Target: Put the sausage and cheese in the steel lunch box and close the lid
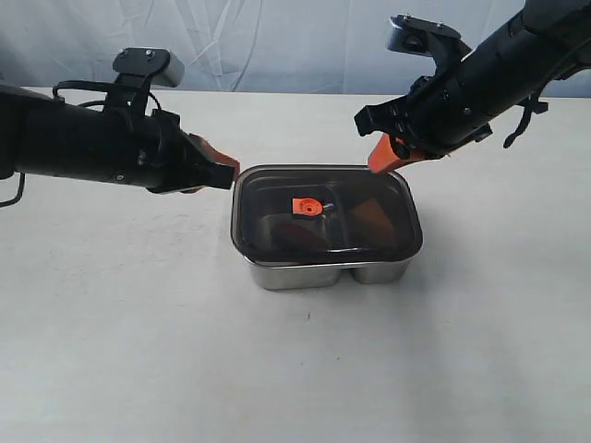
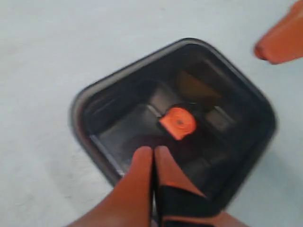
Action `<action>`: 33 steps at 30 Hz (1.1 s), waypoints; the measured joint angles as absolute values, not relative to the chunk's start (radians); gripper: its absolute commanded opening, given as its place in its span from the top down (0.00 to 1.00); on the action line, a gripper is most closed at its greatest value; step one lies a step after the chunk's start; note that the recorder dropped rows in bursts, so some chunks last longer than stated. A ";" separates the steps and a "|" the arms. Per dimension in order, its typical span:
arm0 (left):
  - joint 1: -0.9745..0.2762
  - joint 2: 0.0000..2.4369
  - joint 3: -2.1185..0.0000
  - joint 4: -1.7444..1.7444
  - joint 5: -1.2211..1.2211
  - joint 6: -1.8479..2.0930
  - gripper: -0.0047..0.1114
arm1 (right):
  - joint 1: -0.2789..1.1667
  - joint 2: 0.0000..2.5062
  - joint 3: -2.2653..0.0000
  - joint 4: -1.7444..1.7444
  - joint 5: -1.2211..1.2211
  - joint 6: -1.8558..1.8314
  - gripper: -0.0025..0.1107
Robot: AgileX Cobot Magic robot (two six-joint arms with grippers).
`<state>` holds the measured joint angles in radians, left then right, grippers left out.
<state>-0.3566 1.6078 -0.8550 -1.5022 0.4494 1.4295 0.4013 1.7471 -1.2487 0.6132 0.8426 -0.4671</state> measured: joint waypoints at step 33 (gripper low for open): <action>-0.357 2.074 -1.243 -1.484 0.380 1.500 0.96 | 0.404 1.747 -1.249 0.609 0.890 -0.469 0.96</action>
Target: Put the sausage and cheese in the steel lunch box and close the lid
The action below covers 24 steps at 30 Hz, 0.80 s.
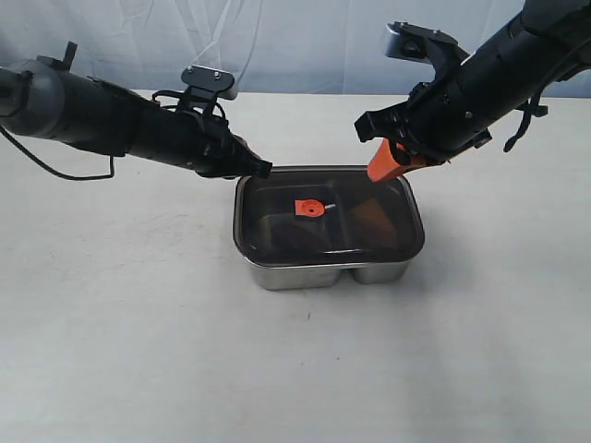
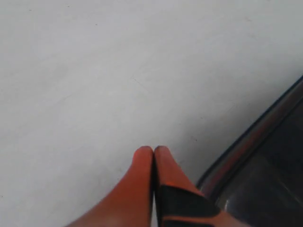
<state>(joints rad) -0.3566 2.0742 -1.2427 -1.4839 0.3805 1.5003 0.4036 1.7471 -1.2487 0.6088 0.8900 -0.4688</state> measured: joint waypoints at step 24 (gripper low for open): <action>-0.357 1.980 -1.245 -1.304 0.326 1.425 0.96 | 0.404 1.747 -1.249 0.609 0.890 -0.471 0.96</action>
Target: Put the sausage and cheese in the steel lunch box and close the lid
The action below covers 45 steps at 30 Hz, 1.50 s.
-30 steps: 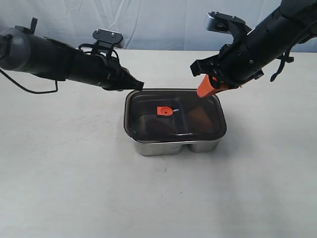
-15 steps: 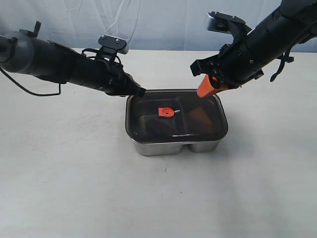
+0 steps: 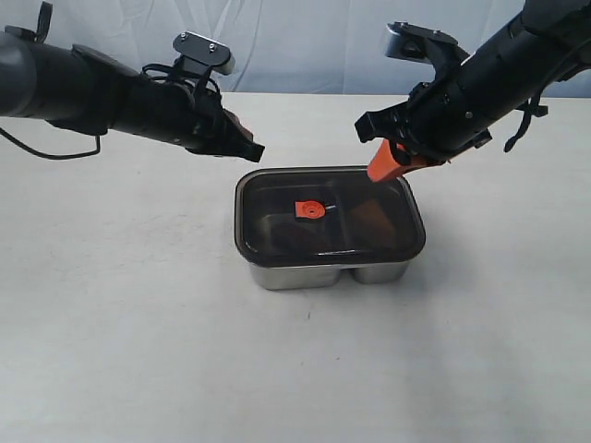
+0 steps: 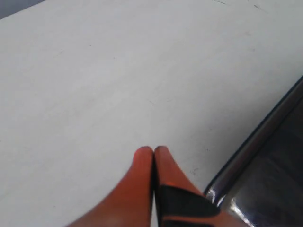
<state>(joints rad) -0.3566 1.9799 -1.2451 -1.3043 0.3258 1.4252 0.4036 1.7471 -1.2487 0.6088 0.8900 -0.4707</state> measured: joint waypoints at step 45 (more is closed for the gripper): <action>-0.518 1.924 -1.191 -0.723 0.491 0.820 0.96 | 0.417 1.816 -1.092 0.573 0.797 -0.471 0.96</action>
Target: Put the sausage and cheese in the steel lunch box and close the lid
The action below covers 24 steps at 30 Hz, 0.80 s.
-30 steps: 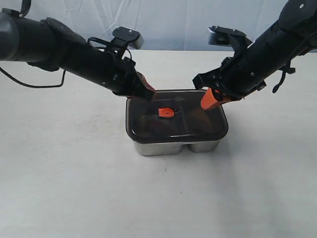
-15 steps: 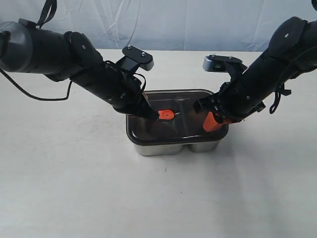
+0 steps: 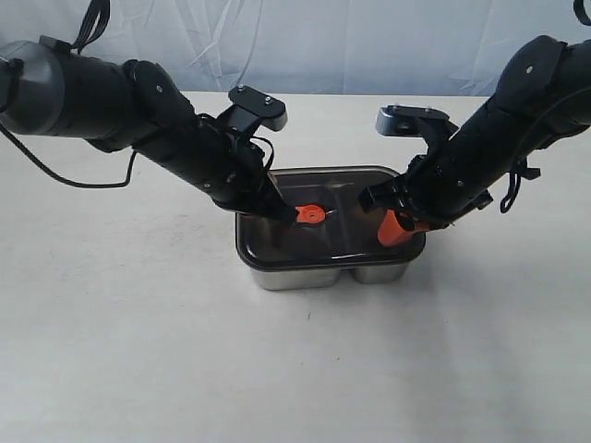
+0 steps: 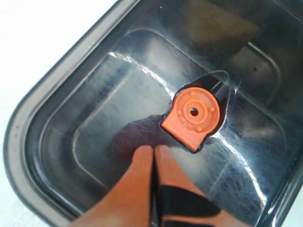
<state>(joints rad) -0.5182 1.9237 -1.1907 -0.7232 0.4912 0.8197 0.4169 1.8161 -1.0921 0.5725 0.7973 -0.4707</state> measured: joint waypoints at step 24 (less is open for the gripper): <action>-0.517 1.417 -1.166 -0.706 0.567 0.783 0.96 | 0.417 1.396 -1.092 0.526 0.748 -0.395 0.96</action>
